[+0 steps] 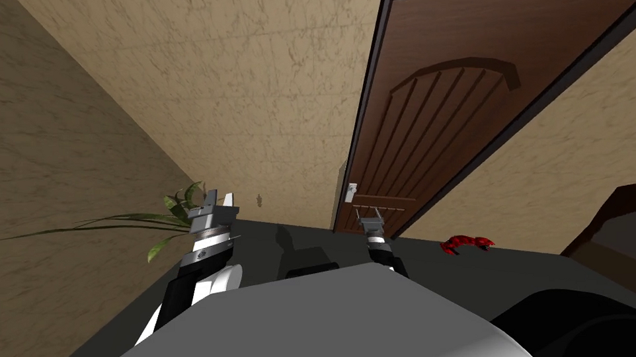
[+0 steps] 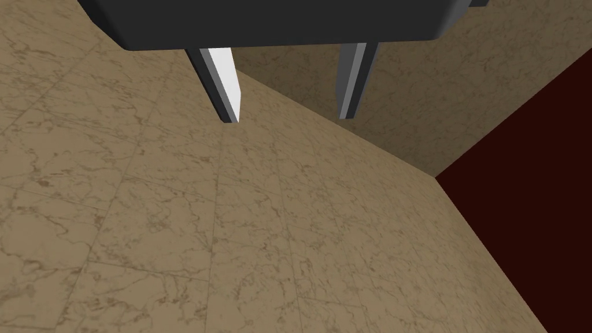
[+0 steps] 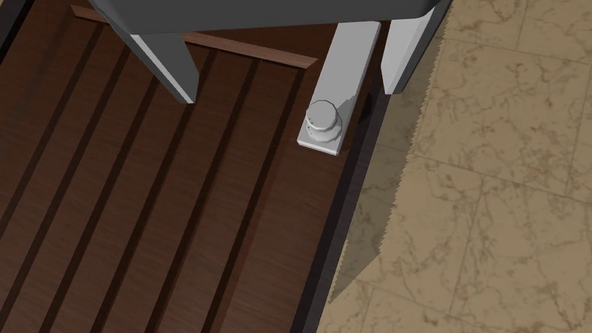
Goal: Pull the door open
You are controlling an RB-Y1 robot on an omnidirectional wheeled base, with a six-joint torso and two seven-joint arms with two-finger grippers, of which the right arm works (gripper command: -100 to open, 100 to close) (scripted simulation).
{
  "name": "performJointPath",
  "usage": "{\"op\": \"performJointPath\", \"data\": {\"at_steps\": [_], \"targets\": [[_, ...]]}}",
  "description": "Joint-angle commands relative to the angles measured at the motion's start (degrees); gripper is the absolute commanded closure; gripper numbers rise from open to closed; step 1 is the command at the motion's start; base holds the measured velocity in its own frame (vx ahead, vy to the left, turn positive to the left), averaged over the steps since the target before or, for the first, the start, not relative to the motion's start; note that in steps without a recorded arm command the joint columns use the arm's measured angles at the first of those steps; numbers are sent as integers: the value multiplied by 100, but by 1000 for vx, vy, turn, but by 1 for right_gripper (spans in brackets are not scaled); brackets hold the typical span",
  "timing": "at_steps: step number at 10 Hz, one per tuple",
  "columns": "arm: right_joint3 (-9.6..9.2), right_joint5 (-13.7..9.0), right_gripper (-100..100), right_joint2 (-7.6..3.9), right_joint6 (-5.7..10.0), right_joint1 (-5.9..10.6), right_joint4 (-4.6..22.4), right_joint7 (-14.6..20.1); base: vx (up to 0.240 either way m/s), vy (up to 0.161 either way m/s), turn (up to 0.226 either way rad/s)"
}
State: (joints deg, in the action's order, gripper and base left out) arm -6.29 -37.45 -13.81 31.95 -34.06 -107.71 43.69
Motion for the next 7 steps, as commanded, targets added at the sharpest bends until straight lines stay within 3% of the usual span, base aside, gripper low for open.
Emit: {"op": "performJointPath", "data": {"at_steps": [1, 7], "targets": [[-25, -177, -100, -54, 4, -4, 137, 219, 83, -59, 92], [-96, -839, -100, -279, 8, -62, 581, 985, 93, -58, 103]]}}
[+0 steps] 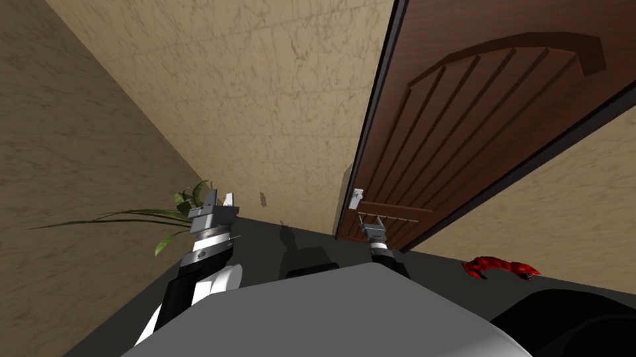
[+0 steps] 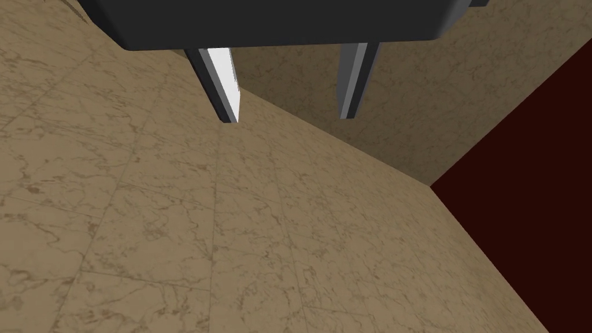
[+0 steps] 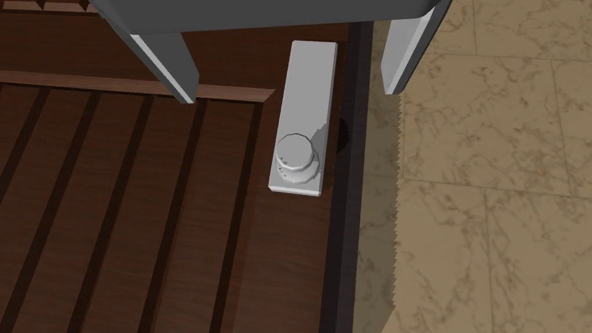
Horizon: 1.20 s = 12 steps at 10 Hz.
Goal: Pull the door open
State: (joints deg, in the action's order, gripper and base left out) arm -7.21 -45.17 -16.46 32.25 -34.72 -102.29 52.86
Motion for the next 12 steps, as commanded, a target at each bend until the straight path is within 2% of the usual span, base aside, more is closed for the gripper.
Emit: {"op": "performJointPath", "data": {"at_steps": [1, 5, 6, 12], "targets": [[-20, -213, -100, -63, -22, -9, 138, 239, 142, -106, 111], [-56, -554, -100, -177, -19, -39, 367, 634, 122, -70, 79], [-66, -490, -100, -146, -6, -28, 349, 557, 61, -23, 14], [381, -660, -100, -466, -1, 60, 722, 1028, 179, -42, 93]]}}
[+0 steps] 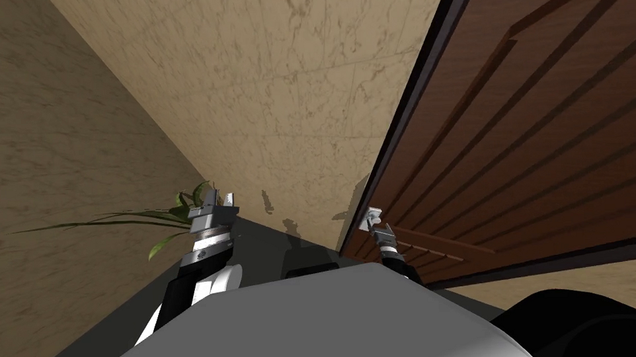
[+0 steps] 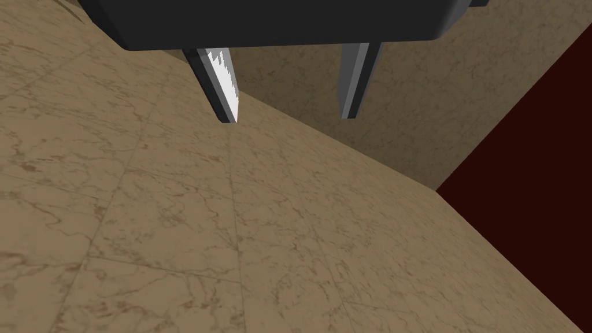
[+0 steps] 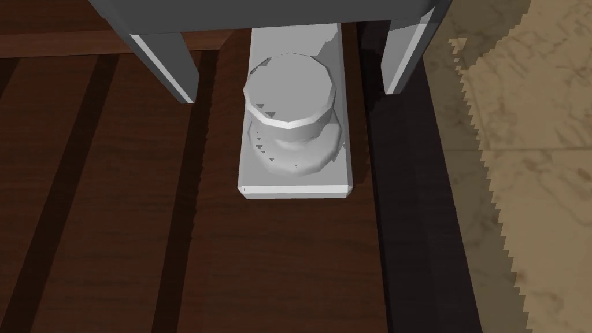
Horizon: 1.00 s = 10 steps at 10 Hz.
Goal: Pull the door open
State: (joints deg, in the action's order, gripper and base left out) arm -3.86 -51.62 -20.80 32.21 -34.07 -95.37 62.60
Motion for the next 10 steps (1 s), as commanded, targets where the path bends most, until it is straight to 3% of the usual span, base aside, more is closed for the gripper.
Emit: {"op": "performJointPath", "data": {"at_steps": [1, 2, 3, 8, 10], "targets": [[100, -35, -100, -72, 4, 7, 74, 108, 203, -24, 74], [74, -30, -100, -48, -12, 29, 58, 61, 91, -3, 15], [74, -30, 100, -48, -12, 29, 58, 61, -12, -5, -16], [74, -30, 100, -48, -12, 29, 58, 61, -17, 0, 2], [7, 3, 100, -146, -1, 19, 81, 162, -147, -12, 107]]}}
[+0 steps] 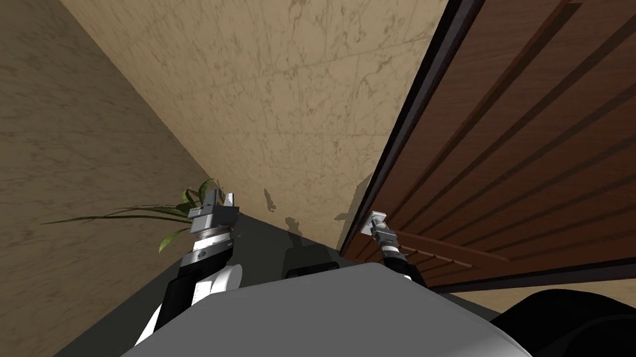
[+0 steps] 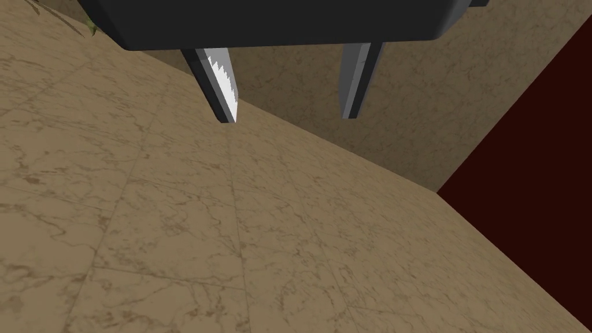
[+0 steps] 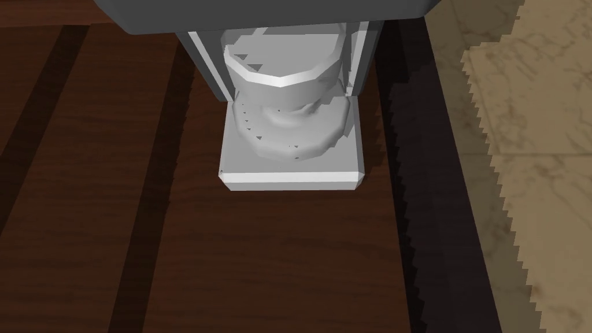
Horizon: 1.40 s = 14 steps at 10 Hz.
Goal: Pull the door open
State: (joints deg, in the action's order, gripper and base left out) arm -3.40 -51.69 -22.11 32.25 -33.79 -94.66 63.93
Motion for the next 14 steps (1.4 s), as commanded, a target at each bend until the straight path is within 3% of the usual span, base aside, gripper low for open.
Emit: {"op": "performJointPath", "data": {"at_steps": [1, 7, 9, 14], "targets": [[-68, 27, 100, -62, 10, -12, 14, 81, -208, -22, 101], [-321, 166, 100, -463, 138, -30, 44, 511, -239, -12, 140], [-328, 164, 100, -463, 117, -36, 58, 506, -149, -13, 64], [-509, 255, 100, -713, 228, -30, 97, 743, -196, -23, 115]]}}
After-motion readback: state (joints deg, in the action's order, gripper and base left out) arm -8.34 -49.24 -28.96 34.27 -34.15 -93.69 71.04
